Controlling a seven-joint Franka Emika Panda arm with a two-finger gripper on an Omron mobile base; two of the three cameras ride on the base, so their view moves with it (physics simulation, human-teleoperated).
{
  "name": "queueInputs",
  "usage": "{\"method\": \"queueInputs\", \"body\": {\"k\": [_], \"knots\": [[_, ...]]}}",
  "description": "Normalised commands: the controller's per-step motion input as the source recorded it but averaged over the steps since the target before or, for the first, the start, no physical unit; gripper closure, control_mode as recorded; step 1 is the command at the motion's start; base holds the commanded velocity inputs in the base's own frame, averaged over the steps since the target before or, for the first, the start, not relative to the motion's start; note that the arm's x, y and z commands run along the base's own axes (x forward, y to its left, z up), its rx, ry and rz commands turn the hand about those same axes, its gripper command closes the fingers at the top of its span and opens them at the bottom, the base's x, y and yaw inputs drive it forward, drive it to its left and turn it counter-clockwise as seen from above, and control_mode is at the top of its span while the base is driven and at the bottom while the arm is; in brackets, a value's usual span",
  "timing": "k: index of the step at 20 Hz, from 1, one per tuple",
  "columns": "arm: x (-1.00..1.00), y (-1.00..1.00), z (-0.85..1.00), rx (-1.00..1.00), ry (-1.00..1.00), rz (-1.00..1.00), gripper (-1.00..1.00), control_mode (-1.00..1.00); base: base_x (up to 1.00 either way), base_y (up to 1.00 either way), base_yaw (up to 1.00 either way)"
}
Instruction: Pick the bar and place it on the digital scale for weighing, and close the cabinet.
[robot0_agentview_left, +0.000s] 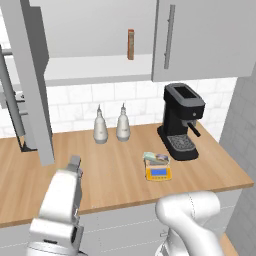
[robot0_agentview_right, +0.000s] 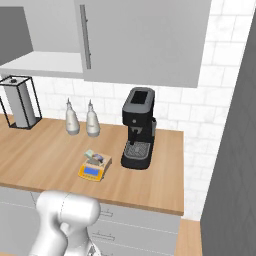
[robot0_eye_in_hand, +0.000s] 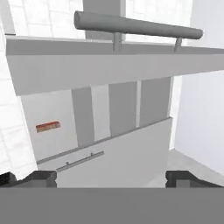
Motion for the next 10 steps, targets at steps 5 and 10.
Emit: {"method": "queueInputs", "body": {"k": [5, 10], "knots": [[0.60, 0.75, -0.51, -0.05, -0.08, -0.15, -1.00, -1.00, 0.00, 0.00, 0.00], [0.77, 0.38, -0.27, 0.00, 0.00, -0.09, -1.00, -1.00, 0.00, 0.00, 0.00]]}}
